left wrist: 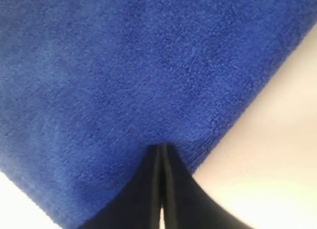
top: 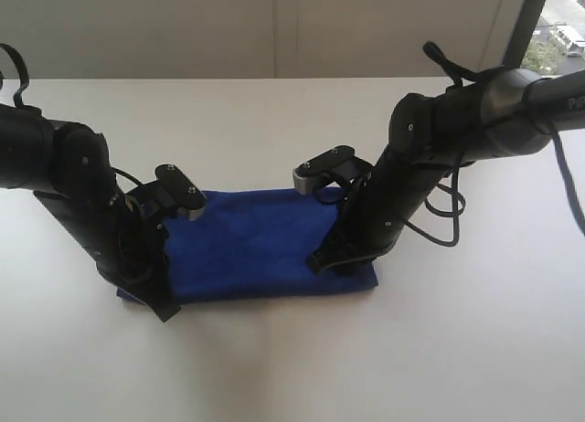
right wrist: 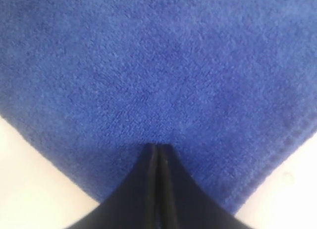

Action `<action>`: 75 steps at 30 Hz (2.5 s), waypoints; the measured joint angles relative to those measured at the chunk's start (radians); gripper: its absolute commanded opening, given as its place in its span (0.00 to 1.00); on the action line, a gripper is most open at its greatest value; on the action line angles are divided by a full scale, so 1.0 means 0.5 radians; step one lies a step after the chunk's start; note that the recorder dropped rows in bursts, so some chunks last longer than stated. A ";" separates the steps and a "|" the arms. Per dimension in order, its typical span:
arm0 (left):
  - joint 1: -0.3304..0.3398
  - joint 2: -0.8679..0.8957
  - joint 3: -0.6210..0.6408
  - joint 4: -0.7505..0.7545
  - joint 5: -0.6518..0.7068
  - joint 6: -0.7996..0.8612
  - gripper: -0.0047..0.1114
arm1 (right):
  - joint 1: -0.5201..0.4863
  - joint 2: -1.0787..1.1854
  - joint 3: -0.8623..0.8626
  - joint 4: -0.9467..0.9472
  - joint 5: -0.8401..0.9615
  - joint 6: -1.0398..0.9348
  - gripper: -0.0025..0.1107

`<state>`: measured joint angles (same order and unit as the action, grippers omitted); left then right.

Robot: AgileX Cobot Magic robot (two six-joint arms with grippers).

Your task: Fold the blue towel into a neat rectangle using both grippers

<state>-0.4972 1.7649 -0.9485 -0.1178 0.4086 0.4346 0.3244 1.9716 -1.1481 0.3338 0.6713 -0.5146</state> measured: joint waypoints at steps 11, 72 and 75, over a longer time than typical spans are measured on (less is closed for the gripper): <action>-0.012 -0.004 -0.004 0.183 0.094 -0.184 0.04 | 0.005 -0.004 0.005 -0.007 -0.008 0.046 0.02; -0.012 -3.238 0.744 0.738 0.022 -1.484 0.04 | -0.006 -2.747 1.235 -0.632 -0.786 1.279 0.02; -0.012 -3.325 1.064 0.738 -0.242 -1.586 0.04 | -0.006 -2.815 1.480 -0.632 -1.014 1.322 0.02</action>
<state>-0.5033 0.1023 -0.4163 0.2511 0.2876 -0.3585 0.3212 0.5642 -0.4079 0.0179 0.1641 0.1466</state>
